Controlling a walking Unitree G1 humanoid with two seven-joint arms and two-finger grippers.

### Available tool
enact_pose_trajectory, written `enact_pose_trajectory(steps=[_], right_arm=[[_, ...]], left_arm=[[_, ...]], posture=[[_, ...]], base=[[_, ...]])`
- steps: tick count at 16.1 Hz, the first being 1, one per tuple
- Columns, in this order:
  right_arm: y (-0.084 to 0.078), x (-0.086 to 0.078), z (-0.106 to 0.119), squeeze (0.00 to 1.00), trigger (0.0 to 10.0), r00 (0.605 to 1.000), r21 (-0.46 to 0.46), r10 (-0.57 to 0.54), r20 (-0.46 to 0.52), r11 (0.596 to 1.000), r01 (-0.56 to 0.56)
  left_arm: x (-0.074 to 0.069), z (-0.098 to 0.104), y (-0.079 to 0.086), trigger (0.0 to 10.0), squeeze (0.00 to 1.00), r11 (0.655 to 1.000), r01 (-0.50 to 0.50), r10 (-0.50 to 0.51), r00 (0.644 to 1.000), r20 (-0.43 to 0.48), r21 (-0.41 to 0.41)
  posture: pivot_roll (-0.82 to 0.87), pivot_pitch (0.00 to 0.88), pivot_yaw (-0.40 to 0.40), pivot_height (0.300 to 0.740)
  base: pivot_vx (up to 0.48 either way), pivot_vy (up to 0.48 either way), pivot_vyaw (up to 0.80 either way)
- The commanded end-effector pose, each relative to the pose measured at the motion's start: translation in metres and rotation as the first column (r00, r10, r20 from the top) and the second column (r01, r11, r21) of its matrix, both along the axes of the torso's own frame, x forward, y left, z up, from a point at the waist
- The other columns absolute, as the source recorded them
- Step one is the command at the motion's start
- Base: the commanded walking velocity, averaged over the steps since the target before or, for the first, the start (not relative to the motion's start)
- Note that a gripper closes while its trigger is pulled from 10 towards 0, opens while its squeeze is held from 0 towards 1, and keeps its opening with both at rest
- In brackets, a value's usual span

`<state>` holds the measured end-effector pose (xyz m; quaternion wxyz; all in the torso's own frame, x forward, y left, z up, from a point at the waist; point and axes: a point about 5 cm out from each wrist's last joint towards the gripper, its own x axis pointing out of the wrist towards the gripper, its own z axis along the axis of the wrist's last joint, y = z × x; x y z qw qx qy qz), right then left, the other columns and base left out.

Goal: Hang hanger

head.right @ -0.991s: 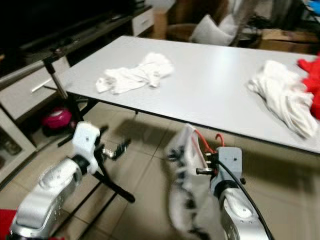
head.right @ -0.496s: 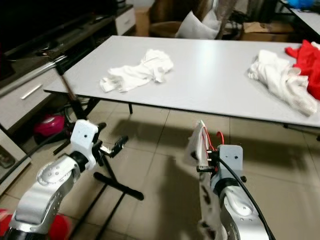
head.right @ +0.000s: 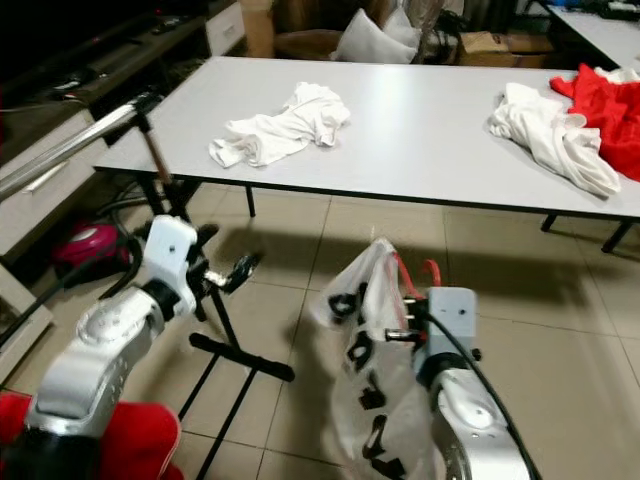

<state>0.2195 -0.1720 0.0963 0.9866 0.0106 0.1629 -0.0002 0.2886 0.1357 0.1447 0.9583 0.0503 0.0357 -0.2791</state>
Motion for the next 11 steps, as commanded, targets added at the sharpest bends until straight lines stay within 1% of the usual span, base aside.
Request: enact_pose_trajectory(steps=[1, 3, 4, 5, 7, 8, 9, 10, 11], right_arm=[[0.002, 0.003, 0.007, 0.00, 10.0, 0.999, 0.002, 0.000, 0.039, 1.000, 0.000], [0.003, 0.006, 0.009, 0.00, 10.0, 0.999, -0.003, 0.015, 0.052, 1.000, -0.015], [0.003, 0.007, 0.009, 0.00, 10.0, 0.998, -0.005, 0.019, 0.053, 1.000, -0.019], [0.003, 0.007, 0.010, 0.00, 10.0, 0.998, -0.009, 0.026, 0.055, 1.000, -0.025], [0.003, 0.008, 0.010, 0.00, 10.0, 0.998, -0.010, 0.028, 0.056, 1.000, -0.028], [0.003, 0.008, 0.011, 0.00, 10.0, 0.998, -0.011, 0.030, 0.057, 0.999, -0.030], [0.004, 0.008, 0.011, 0.00, 10.0, 0.998, -0.011, 0.032, 0.059, 0.999, -0.031], [0.004, 0.008, 0.011, 0.00, 10.0, 0.998, -0.011, 0.032, 0.059, 0.999, -0.031], [0.004, 0.008, 0.011, 0.00, 10.0, 0.998, -0.012, 0.032, 0.061, 0.999, -0.032]], left_arm=[[0.004, 0.003, 0.004, 10.0, 1.00, 1.000, 0.006, -0.006, 1.000, -0.005, 0.003], [0.024, 0.017, 0.000, 10.0, 1.00, 0.998, 0.046, -0.047, 0.998, 0.028, 0.049], [0.029, 0.020, -0.001, 10.0, 1.00, 0.997, 0.051, -0.053, 0.998, 0.034, 0.064], [0.048, 0.029, -0.002, 10.0, 0.00, 0.992, 0.033, -0.040, 0.997, 0.059, 0.120], [0.062, 0.035, 0.001, 10.0, 0.00, 0.988, -0.005, -0.007, 0.997, 0.075, 0.154], [0.079, 0.042, 0.009, 10.0, 0.00, 0.979, -0.072, 0.056, 0.994, 0.089, 0.188], [0.091, 0.046, 0.017, 10.0, 0.00, 0.964, -0.129, 0.105, 0.988, 0.113, 0.234], [0.096, 0.047, 0.023, 10.0, 0.00, 0.949, -0.154, 0.124, 0.984, 0.126, 0.275], [0.106, 0.049, 0.041, 10.0, 0.00, 0.901, -0.229, 0.184, 0.971, 0.155, 0.368]], posture=[[-0.13, 0.000, 0.076, 0.740], [-0.13, 0.000, 0.073, 0.740], [-0.13, 0.000, 0.073, 0.740], [-0.13, 0.000, 0.059, 0.740], [-0.13, 0.000, 0.057, 0.740], [-0.13, 0.000, 0.057, 0.740], [-0.13, 0.000, 0.057, 0.740], [-0.14, 0.000, 0.058, 0.740], [-0.14, 0.000, 0.064, 0.740]], base=[[0.000, 0.000, 0.00], [0.000, 0.000, 0.00], [0.000, 0.000, 0.00], [0.000, 0.000, 0.00], [0.000, 0.000, 0.00], [0.000, 0.000, 0.00], [0.000, 0.000, 0.00], [0.000, 0.000, 0.00], [0.000, 0.000, 0.00]])
